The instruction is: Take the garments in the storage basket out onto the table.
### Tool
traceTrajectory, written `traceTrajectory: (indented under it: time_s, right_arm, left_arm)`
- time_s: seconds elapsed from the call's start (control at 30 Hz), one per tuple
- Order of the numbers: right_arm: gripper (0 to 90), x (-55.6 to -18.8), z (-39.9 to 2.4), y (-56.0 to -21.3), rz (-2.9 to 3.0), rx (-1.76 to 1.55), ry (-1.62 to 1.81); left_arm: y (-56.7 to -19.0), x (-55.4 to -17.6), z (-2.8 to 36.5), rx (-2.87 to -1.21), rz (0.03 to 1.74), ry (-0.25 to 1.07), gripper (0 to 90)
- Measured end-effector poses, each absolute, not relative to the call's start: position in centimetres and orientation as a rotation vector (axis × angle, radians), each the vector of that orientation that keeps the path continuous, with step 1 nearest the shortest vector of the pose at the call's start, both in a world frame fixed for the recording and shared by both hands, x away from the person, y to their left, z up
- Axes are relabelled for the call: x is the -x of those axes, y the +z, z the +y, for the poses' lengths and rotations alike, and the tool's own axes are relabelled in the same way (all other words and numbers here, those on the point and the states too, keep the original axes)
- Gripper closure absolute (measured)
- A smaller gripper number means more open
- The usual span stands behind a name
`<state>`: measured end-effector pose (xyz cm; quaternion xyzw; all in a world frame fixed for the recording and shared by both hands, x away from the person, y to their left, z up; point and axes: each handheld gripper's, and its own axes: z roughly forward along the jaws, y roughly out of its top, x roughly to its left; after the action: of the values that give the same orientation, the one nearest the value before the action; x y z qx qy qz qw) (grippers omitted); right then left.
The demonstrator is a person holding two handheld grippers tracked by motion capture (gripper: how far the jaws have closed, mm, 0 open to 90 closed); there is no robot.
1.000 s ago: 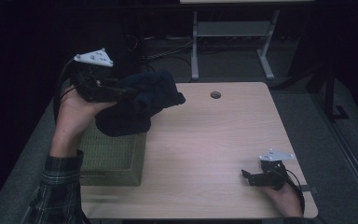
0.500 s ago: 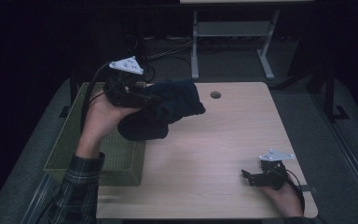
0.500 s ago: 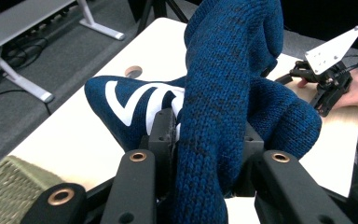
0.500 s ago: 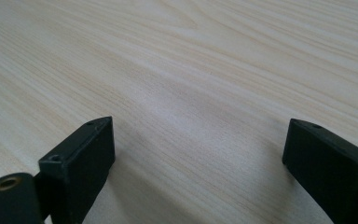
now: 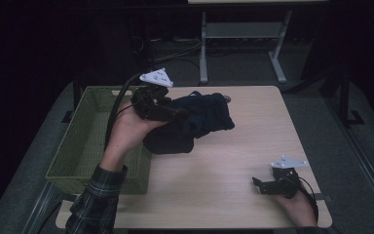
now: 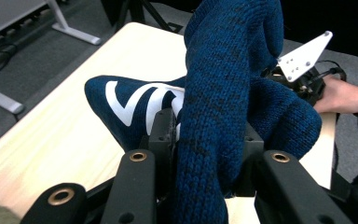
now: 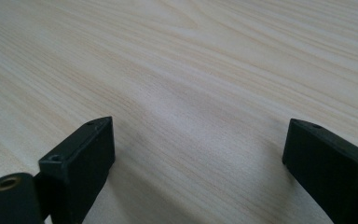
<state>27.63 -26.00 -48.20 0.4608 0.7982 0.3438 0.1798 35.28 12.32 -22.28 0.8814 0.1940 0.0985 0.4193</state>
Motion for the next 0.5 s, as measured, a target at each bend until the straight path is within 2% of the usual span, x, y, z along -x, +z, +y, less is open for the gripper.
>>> traceTrajectory:
  time_s: [0.5]
  right_arm:
    - [8.8,-27.6,-26.0,-48.2,2.257,-1.301,0.973]
  left_arm:
    - [-26.1,-34.4,9.1,-2.225,0.459,0.13,67.3]
